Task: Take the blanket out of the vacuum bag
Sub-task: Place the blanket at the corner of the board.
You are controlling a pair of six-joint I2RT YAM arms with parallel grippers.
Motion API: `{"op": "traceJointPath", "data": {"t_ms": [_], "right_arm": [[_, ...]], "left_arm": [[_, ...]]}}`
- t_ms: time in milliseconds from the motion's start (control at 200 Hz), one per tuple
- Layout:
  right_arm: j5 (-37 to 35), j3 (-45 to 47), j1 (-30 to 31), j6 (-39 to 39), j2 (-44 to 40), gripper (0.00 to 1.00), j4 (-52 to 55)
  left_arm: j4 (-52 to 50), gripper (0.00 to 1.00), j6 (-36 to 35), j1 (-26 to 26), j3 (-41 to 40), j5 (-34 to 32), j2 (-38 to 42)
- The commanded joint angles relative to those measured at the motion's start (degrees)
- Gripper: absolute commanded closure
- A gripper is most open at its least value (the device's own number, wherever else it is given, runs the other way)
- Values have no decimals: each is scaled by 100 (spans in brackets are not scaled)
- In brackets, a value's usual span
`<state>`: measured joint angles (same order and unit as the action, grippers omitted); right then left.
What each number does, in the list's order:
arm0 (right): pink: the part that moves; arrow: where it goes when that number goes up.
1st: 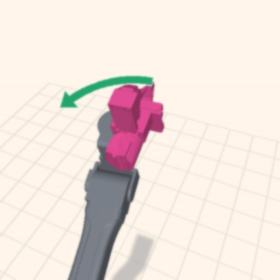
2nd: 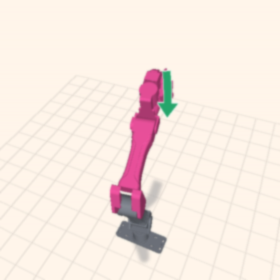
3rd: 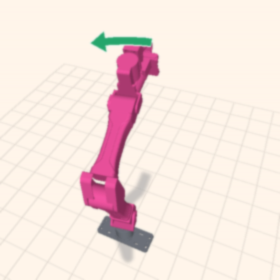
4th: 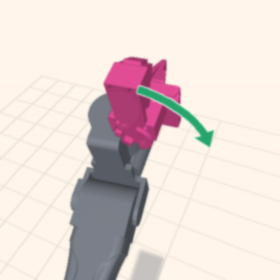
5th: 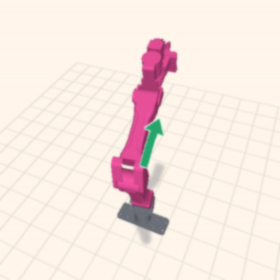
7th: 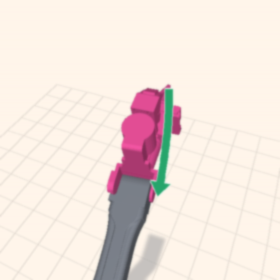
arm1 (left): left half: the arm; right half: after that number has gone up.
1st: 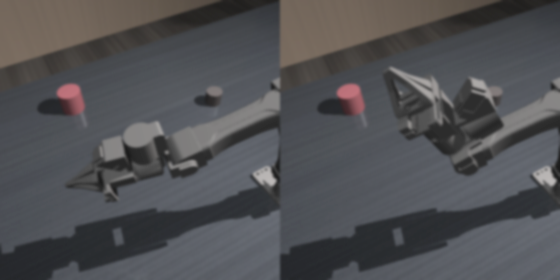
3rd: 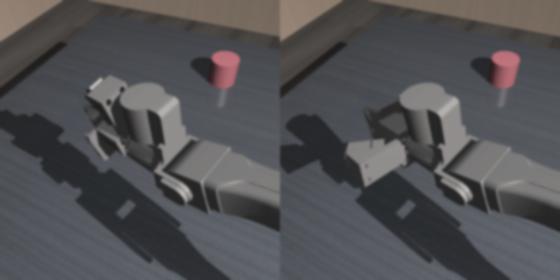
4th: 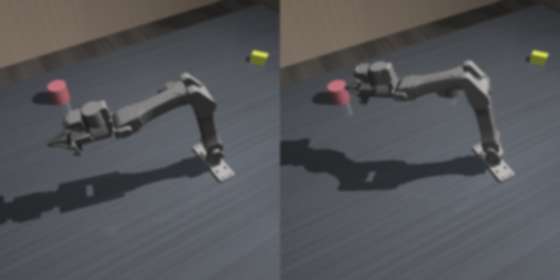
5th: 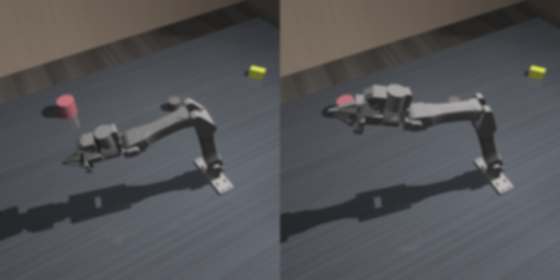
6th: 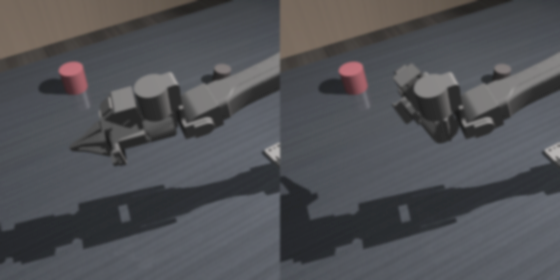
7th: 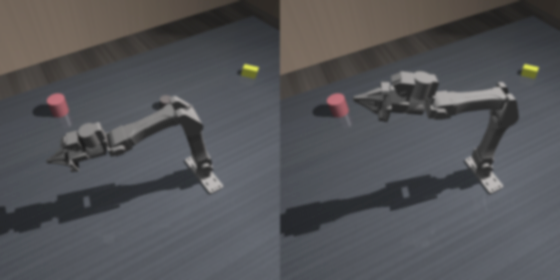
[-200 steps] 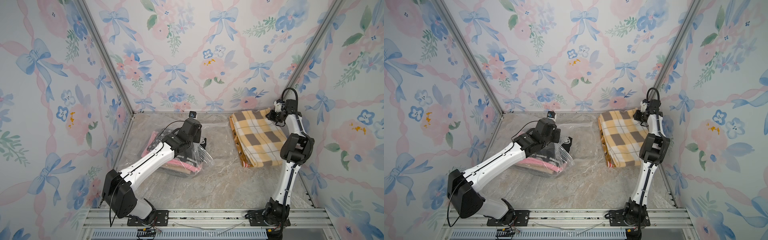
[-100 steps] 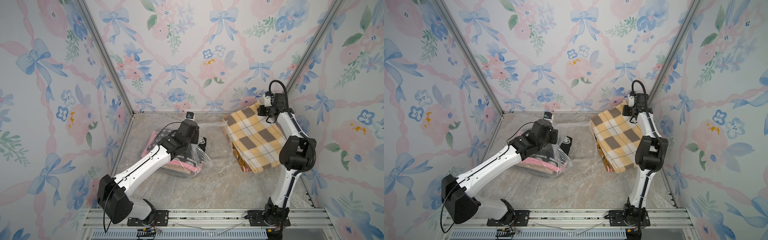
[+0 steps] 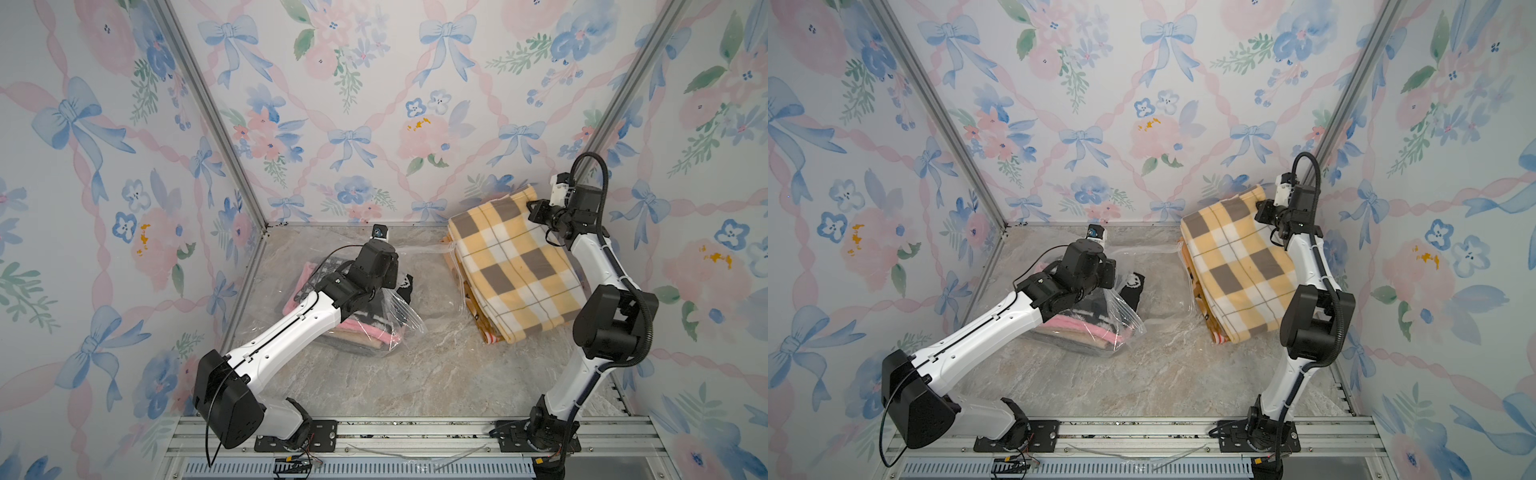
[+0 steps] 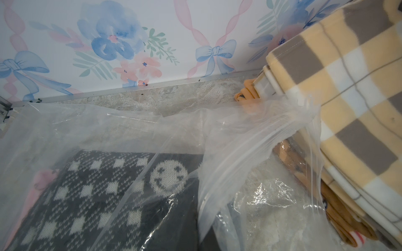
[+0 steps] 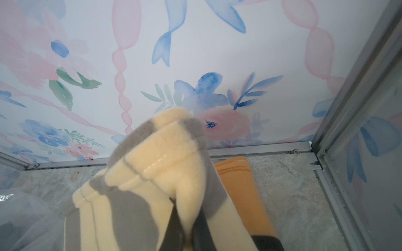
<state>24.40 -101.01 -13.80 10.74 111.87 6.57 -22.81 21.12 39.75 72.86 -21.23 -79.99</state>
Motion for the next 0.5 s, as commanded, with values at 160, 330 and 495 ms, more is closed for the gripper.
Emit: {"op": "traceJointPath", "data": {"t_ms": [160,330,495], "right_arm": [[679,-2105,-215,567,2026,100,792],[134,-2814,-56,-1,2620,100,1774],[-2610,-1997,264,-520,1925,28,1741]], "left_arm": [[-125,100,76,86,152,-192,-132],[-186,100,50,142,320,-235,-241],[-187,100,24,175,336,-249,-249]]}}
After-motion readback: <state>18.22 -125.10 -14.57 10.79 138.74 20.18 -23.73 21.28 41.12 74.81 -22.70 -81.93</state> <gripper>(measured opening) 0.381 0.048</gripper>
